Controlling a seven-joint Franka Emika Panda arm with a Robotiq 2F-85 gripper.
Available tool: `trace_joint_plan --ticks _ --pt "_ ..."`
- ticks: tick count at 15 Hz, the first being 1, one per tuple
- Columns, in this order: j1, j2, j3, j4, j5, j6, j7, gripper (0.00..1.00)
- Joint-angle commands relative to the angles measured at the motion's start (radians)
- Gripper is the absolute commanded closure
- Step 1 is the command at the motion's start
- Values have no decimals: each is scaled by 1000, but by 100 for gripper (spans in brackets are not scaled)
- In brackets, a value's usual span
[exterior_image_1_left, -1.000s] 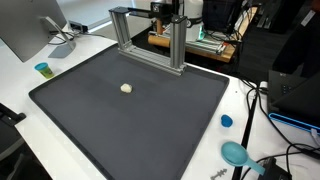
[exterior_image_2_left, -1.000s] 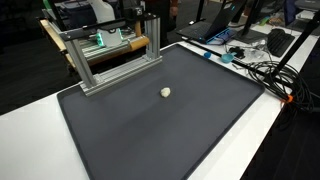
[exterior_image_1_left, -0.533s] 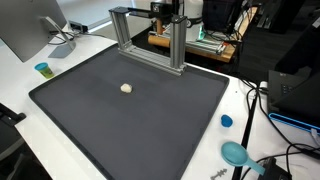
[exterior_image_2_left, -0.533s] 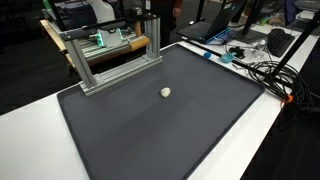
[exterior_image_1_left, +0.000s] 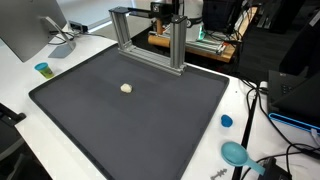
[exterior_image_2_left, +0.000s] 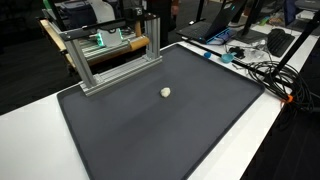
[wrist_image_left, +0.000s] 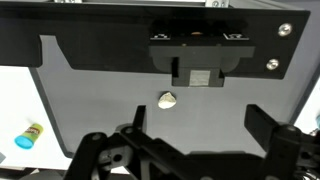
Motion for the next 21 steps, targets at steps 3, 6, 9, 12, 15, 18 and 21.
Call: trace_joint_plan --ticks 3,6,9,12,15,18,21 --pt "16 -38 -29 -61 5 15 -36 0" --pt "21 -64 -30 -118 -6 64 -56 0" --pt "25 -78 -25 -164 -7 103 -68 0" --pt "17 -38 -19 -134 -2 82 -48 0" --pt "15 -29 -14 -132 -5 86 -40 0" --pt "25 -13 -21 -133 17 69 -40 0" --pt "26 -19 -24 -133 28 40 -33 0"
